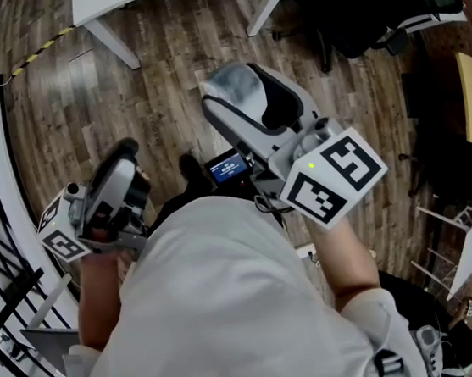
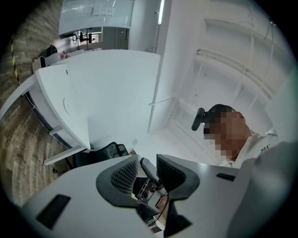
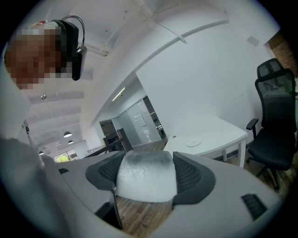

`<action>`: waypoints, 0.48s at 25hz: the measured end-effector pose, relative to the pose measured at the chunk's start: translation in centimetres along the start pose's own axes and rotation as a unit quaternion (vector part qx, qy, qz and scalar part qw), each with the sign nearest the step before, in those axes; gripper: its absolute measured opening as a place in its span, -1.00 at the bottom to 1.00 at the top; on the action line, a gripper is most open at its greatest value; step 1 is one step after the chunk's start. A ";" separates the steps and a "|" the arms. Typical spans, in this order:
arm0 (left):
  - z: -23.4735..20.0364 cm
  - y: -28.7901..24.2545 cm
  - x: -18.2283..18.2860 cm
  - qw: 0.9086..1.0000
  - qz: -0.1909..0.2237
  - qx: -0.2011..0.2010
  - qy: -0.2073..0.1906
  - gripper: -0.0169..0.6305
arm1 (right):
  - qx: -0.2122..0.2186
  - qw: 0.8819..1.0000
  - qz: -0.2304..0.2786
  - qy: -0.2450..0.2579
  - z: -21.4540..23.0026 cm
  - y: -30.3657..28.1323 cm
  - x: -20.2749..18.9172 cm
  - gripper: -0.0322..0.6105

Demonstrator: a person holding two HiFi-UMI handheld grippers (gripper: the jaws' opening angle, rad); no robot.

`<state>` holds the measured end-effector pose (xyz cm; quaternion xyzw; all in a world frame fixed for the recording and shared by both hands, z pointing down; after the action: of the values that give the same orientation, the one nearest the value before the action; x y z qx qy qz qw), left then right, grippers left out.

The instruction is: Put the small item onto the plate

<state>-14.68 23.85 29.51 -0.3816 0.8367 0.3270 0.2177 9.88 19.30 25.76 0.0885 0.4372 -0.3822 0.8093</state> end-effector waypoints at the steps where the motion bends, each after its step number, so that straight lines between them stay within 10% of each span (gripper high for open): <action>1: -0.5 0.1 0.5 1.000 -0.003 -0.002 0.002 -0.60 | -0.003 1.000 0.002 0.000 -0.1 -0.6 0.1 0.08; 12: -4.9 -3.0 2.7 1.000 -0.014 -0.006 0.010 -0.60 | -0.010 1.000 0.008 -0.002 3.0 -4.3 3.0 0.07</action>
<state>-14.61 17.51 30.10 -0.3978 0.8315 0.3251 0.2112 9.78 13.28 26.01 0.0832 0.4382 -0.3719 0.8141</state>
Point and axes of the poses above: the fingertips, and each gripper's own axes: y backward along the fingers, z to its right, x out of its top, the point moved 8 cm from there along y, backward along the fingers, and after that the axes turned 12 degrees about -y, right-handed, at the moved point
